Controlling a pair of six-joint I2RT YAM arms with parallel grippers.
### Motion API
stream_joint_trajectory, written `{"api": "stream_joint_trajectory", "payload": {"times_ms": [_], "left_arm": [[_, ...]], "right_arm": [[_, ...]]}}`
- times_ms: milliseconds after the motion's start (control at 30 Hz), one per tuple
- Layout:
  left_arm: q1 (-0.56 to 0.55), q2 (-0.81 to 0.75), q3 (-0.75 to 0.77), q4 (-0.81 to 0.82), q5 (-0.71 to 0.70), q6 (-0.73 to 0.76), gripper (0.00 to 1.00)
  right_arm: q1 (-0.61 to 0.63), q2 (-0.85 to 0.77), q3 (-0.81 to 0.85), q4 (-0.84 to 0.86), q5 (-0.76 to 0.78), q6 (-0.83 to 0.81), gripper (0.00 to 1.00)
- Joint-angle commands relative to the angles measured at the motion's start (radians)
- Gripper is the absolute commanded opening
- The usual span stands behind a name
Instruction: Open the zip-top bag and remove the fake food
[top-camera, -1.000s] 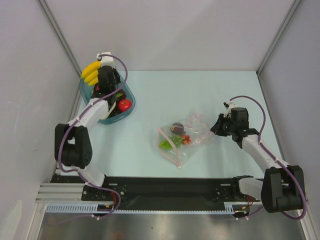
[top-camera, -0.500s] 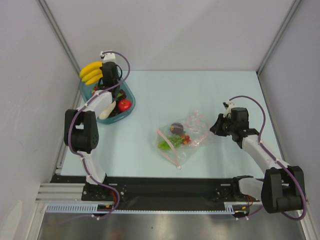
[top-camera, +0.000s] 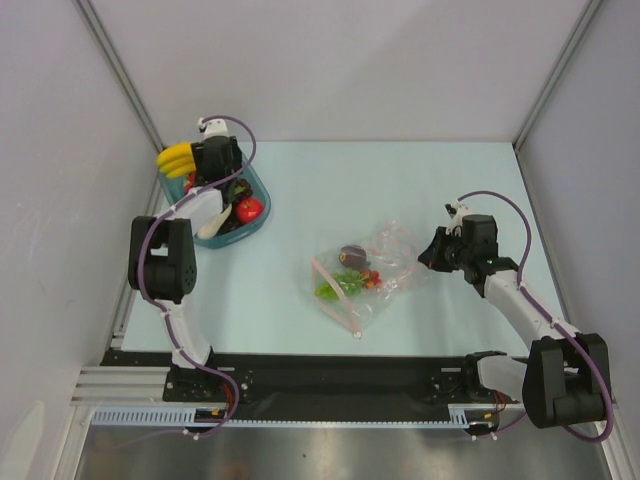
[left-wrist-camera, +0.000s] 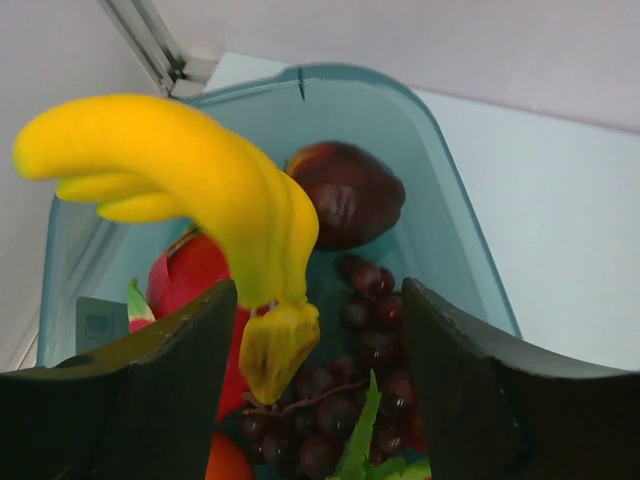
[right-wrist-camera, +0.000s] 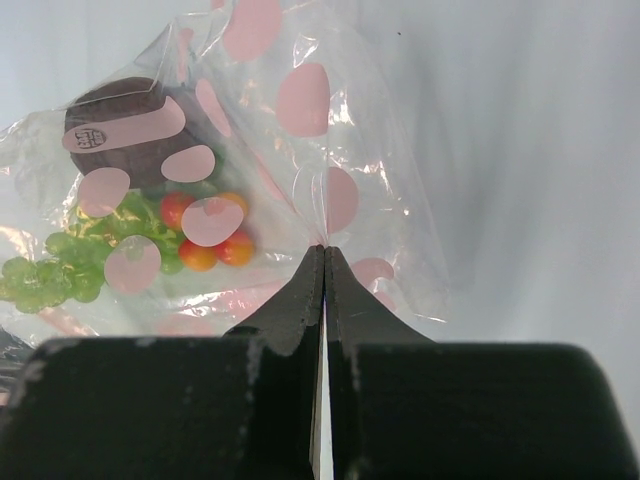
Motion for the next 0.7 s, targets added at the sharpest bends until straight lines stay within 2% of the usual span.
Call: {"api": "stream_joint_trajectory", "payload": {"times_ms": [0,33,100,300,367,533,567,667], "left_arm": [[0.002,-0.048,-0.027,0.021,0.025,-0.031,0.72],[0.002,-0.053,-0.031,0.021,0.029,-0.030,0.77],[-0.003,-0.068,-0.046,0.033,0.035,-0.022,0.80],[-0.044,-0.180,-0.077,0.062,0.053,0.010,0.83],[-0.066,-0.220,-0.095,0.070,0.055,0.006,0.88],[-0.130,-0.419,-0.182,0.116,0.024,0.006,0.92],[-0.150,-0.456,-0.237,0.120,0.022,0.000,0.92],[-0.182,-0.611,-0.357,0.120,0.113,-0.048,0.90]], "right_arm": [[0.003,-0.025,0.014,0.033,-0.019,-0.012,0.00],[0.004,-0.027,0.014,0.033,-0.019,-0.012,0.00],[0.004,-0.027,0.012,0.031,-0.019,-0.012,0.00],[0.006,-0.022,0.014,0.036,-0.020,-0.012,0.00],[0.006,-0.024,0.014,0.033,-0.019,-0.012,0.00],[0.006,-0.028,0.014,0.031,-0.016,-0.013,0.00],[0.004,-0.028,0.014,0.031,-0.017,-0.013,0.00],[0.006,-0.027,0.014,0.034,-0.019,-0.012,0.00]]}}
